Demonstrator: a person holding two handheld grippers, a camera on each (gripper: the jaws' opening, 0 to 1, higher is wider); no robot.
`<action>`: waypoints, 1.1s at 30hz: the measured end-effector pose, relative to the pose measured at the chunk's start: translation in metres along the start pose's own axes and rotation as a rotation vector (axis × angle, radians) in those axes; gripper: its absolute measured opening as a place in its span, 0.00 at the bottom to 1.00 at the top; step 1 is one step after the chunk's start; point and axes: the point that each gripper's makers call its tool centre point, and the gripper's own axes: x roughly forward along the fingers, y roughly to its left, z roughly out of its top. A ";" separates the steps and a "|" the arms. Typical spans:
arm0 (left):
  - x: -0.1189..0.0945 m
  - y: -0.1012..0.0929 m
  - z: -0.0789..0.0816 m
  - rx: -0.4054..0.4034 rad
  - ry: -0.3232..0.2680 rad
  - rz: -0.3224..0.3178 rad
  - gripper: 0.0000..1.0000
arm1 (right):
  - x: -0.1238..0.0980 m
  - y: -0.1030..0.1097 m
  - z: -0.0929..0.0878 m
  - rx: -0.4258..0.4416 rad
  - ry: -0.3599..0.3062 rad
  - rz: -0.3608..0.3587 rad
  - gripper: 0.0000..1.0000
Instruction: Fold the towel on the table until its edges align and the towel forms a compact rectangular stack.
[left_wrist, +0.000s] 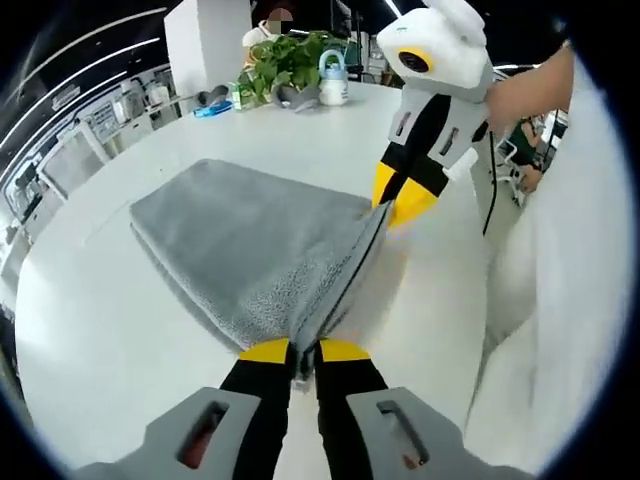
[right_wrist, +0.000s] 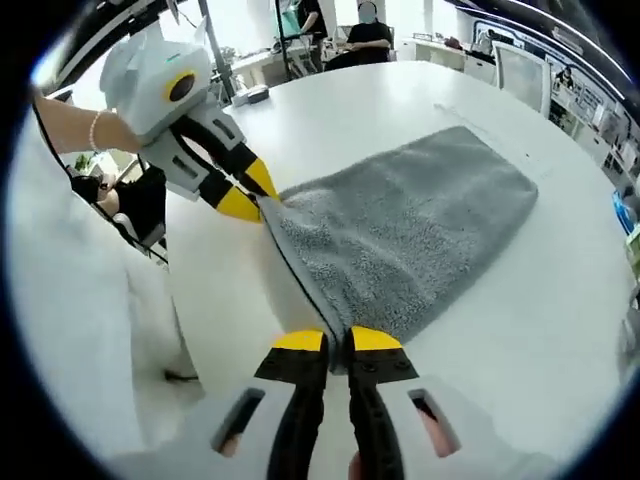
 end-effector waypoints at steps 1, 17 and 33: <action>-0.001 0.000 0.001 0.004 0.004 -0.001 0.09 | -0.001 0.000 0.002 -0.002 -0.002 -0.001 0.04; -0.036 0.011 0.039 0.014 -0.029 0.007 0.09 | -0.037 -0.005 0.030 -0.045 -0.066 -0.025 0.04; -0.060 0.010 0.066 0.034 -0.033 -0.018 0.09 | -0.062 -0.008 0.044 -0.025 -0.113 -0.020 0.04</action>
